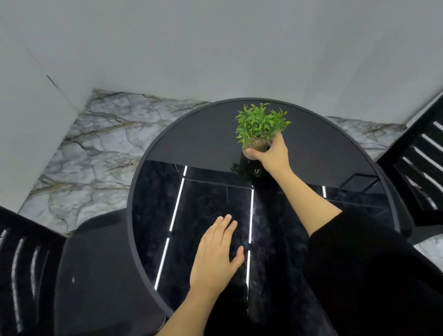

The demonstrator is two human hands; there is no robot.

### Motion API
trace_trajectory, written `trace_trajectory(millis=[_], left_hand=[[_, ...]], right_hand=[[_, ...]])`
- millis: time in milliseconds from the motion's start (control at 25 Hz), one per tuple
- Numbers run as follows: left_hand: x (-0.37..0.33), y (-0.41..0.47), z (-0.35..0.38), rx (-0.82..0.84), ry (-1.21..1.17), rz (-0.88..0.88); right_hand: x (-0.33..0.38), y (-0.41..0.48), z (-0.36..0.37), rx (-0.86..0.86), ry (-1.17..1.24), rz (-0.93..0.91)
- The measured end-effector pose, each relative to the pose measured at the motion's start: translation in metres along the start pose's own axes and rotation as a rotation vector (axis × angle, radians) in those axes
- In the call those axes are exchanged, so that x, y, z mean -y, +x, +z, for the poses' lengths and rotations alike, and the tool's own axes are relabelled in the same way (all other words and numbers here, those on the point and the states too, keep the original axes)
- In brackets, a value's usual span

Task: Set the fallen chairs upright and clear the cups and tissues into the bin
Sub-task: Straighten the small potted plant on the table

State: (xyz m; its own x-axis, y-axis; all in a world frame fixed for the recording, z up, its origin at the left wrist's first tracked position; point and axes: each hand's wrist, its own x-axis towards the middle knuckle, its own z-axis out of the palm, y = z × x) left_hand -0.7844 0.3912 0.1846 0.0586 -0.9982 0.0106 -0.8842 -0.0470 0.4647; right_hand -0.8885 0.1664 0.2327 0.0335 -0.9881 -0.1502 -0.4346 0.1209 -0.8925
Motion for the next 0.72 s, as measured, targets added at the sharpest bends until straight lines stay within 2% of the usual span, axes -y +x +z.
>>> trace_trajectory(millis=[320, 480, 720], left_hand=[[-0.005, -0.001, -0.008, 0.019, 0.089, -0.021], [-0.003, 0.0, -0.005, 0.004, 0.072, -0.007], [-0.002, 0.001, -0.001, -0.043, 0.091, 0.002]], right_hand=[[-0.004, -0.032, -0.011, -0.081, 0.069, 0.027], [-0.014, -0.071, -0.024, -0.044, 0.103, 0.02], [-0.028, -0.09, -0.023, 0.053, 0.012, 0.024]])
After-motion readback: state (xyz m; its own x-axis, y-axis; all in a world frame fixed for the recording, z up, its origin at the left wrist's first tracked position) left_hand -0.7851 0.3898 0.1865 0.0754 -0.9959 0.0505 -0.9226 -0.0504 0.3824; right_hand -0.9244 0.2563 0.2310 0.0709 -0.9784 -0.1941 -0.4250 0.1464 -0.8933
